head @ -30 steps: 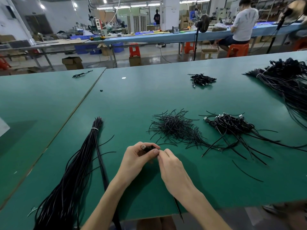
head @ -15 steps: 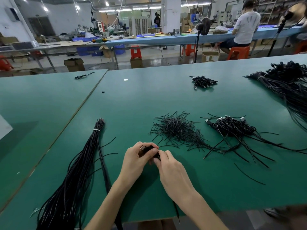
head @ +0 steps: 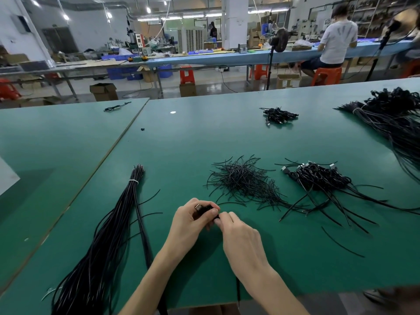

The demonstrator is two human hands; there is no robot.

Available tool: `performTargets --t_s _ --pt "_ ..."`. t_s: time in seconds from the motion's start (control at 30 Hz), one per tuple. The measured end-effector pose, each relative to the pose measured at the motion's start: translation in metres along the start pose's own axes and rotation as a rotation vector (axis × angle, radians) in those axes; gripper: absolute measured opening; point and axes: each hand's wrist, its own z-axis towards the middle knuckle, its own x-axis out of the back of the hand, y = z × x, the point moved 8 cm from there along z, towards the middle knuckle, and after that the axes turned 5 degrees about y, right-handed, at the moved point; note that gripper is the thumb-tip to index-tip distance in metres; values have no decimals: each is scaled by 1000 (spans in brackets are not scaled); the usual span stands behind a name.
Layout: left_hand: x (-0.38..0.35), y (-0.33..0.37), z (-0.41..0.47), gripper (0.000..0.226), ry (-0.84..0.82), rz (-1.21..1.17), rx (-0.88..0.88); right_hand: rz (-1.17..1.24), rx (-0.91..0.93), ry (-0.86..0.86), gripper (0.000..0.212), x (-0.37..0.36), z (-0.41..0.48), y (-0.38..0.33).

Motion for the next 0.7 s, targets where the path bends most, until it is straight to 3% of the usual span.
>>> performTargets --t_s 0.33,0.53,0.7 --pt "-4 1 -2 8 -48 -89 47 250 15 -339 24 -18 1 25" --pt "-4 2 -3 9 -39 -161 74 459 -88 -290 31 -17 -5 34" --pt "-4 -2 -3 10 -50 -194 90 369 -58 -203 24 -13 -7 31"
